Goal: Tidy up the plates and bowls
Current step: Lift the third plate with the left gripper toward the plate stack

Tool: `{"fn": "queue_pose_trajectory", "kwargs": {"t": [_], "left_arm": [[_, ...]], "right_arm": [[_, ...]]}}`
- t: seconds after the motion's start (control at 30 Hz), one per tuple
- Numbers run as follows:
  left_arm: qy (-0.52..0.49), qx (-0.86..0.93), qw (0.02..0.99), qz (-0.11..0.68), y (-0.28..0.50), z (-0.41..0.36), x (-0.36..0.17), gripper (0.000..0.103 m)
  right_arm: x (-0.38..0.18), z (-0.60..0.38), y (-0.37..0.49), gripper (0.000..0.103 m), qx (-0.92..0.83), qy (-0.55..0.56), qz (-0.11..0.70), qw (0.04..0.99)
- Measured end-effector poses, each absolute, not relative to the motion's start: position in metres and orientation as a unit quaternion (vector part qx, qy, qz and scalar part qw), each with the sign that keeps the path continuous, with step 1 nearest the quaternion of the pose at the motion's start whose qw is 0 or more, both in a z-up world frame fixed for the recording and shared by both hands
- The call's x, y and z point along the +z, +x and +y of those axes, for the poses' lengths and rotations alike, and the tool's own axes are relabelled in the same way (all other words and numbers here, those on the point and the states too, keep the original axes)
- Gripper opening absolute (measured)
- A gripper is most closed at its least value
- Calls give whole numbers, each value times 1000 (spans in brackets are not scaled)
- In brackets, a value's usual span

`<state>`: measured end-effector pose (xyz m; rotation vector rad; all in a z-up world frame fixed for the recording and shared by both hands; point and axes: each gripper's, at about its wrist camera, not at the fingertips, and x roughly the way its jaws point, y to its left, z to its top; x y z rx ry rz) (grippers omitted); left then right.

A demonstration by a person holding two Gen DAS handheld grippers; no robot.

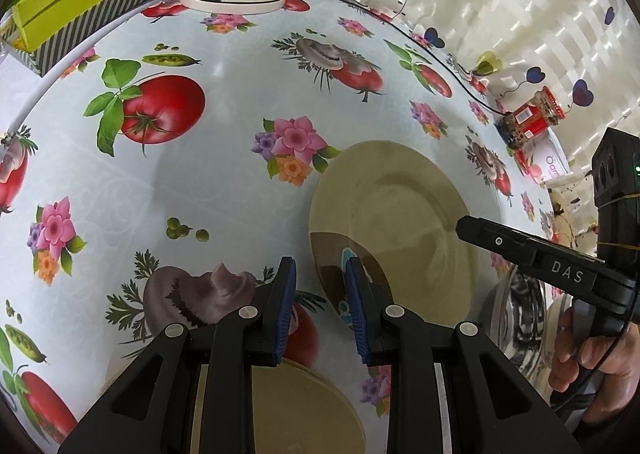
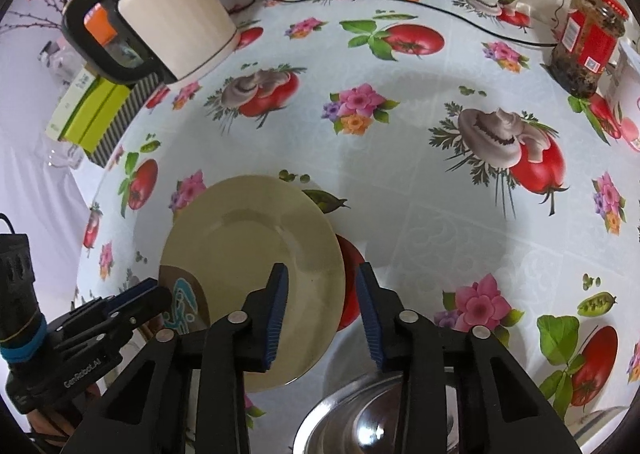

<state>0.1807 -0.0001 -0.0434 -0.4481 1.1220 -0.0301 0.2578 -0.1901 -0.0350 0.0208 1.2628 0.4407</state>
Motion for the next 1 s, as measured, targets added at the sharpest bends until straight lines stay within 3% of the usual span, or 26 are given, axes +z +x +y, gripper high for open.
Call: {"fn": "queue_pose_trajectory", "kwargs": {"t": [0.37, 1.0], "left_arm": [[-207, -25, 826, 524, 186, -6, -45, 27], [-202, -36, 834, 513, 183, -6, -41, 26]], "right_arm": [[-47, -188, 261, 24, 208, 13, 598, 774], [-47, -186, 261, 23, 208, 15, 597, 775]]}}
